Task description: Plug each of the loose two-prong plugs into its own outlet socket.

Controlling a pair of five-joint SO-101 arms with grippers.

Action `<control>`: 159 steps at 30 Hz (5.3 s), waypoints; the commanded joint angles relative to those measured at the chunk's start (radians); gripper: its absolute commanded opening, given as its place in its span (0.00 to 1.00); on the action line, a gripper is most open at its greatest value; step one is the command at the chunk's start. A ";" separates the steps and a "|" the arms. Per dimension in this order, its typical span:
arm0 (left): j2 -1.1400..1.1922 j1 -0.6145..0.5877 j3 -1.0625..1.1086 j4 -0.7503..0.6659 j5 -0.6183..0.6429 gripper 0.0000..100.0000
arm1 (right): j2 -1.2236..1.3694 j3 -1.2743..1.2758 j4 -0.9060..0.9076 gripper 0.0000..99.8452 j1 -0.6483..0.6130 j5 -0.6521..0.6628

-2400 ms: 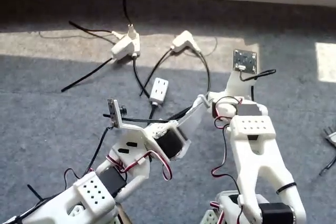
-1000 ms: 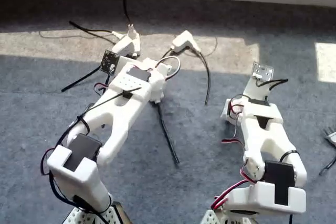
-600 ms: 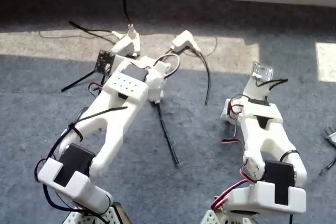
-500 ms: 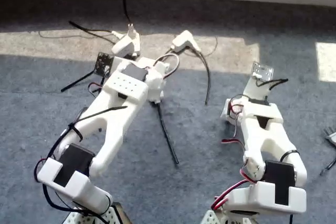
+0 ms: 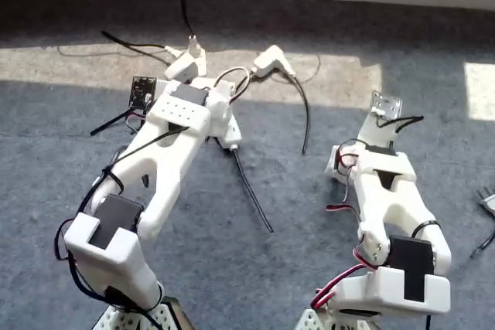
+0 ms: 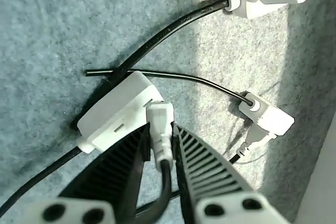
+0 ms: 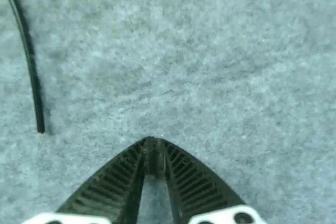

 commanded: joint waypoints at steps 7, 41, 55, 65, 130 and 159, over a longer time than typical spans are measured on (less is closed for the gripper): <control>0.004 -0.010 -0.028 0.012 0.040 0.01 | -0.004 -0.042 -0.016 0.01 -0.015 -0.008; 0.016 -0.038 -0.010 -0.012 0.046 0.01 | -0.012 -0.042 0.206 0.01 -0.302 0.100; 0.005 -0.031 -0.010 -0.011 0.044 0.01 | -0.012 -0.044 0.302 0.01 -0.582 0.101; -0.156 -0.173 0.018 -0.009 0.049 0.01 | -0.013 -0.067 0.298 0.01 -0.782 0.101; -0.176 0.088 0.156 -0.163 0.043 0.01 | 0.162 -0.248 0.128 0.01 -0.154 -0.018; -0.133 0.065 0.159 -0.196 -0.028 0.01 | 0.163 -0.249 0.128 0.01 -0.154 -0.015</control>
